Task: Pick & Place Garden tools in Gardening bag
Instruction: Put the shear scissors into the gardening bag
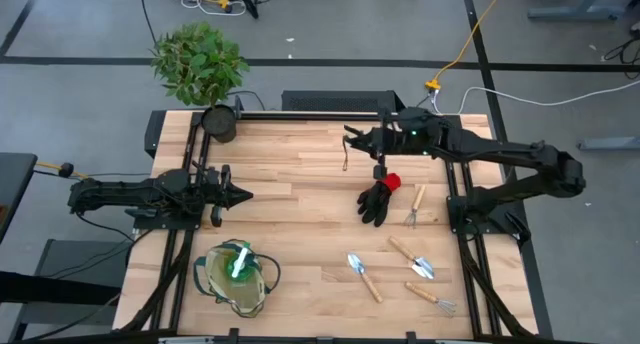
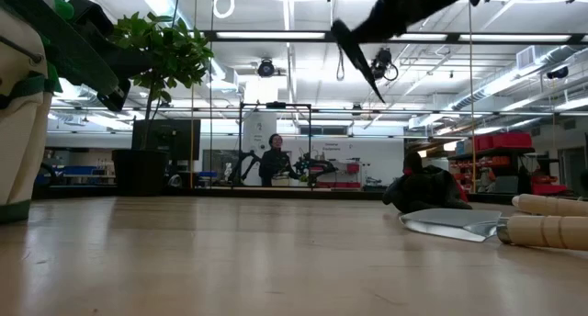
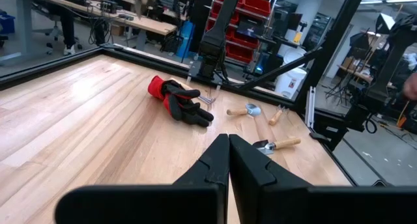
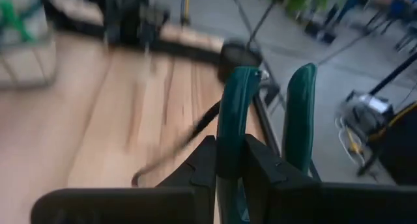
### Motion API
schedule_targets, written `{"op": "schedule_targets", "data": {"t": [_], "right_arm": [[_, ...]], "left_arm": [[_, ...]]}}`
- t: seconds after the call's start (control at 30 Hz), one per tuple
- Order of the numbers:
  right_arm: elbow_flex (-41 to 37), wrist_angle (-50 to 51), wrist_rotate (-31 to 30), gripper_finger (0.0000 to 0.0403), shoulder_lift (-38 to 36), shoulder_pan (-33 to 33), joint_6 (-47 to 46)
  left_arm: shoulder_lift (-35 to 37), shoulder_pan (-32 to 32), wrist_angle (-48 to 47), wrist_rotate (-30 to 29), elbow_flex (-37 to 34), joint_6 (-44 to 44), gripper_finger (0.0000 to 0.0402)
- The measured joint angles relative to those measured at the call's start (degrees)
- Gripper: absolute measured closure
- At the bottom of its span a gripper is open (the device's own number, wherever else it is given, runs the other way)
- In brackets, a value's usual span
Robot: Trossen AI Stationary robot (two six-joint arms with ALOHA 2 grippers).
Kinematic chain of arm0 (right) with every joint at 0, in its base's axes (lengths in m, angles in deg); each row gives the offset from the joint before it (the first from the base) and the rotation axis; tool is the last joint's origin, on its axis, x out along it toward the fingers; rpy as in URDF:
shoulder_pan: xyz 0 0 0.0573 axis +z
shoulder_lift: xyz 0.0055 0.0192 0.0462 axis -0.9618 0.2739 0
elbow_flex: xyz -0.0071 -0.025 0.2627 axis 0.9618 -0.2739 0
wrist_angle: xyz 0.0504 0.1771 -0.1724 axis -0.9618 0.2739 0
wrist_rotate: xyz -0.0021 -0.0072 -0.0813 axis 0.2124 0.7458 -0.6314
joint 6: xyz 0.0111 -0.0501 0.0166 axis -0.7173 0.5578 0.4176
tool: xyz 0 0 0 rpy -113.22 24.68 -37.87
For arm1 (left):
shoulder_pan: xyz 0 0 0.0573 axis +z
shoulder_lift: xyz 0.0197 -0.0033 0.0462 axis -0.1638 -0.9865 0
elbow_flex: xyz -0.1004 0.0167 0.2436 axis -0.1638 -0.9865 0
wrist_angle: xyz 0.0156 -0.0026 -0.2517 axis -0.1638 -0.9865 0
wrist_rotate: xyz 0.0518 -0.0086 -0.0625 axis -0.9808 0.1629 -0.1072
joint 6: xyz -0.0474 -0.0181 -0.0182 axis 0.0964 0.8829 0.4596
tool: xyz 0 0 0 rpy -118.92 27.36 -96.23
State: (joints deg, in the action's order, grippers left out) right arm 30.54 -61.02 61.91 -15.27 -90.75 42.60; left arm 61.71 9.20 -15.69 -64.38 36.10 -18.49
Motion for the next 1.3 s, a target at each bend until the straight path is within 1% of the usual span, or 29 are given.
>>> {"op": "schedule_targets", "data": {"t": [0.1, 0.2, 0.47, 0.77, 1.1, 1.3], "right_arm": [[0.02, -4.92, 0.36, 0.0357, -0.69, 1.67, -2.24], [0.43, -9.26, 2.6, 0.0357, -0.75, 3.12, -4.86], [6.19, -9.42, 3.76, 0.0357, -0.69, 5.71, -9.54], [11.17, -9.66, 4.09, 0.0357, -0.71, 9.53, -11.37], [11.74, -9.91, 4.12, 0.0357, -0.56, 15.92, -17.02], [11.76, -12.35, 4.02, 0.0357, 1.56, 18.99, -19.16]], "left_arm": [[0.0, 0.01, 0.01, 0.0, 0.0, -0.01, 0.0388], [0.0, 0.0, 0.0, 0.02, 0.0, 0.02, 0.0388], [0.0, 0.02, 0.02, 0.02, 0.0, 0.0, 0.0388], [0.0, 0.0, 0.02, 0.02, 0.0, 0.0, 0.0388], [0.0, 0.02, 0.02, 0.02, 0.0, 0.0, 0.0388], [0.0, 0.01, 0.02, 0.04, 0.0, 0.02, 0.0388]]}}
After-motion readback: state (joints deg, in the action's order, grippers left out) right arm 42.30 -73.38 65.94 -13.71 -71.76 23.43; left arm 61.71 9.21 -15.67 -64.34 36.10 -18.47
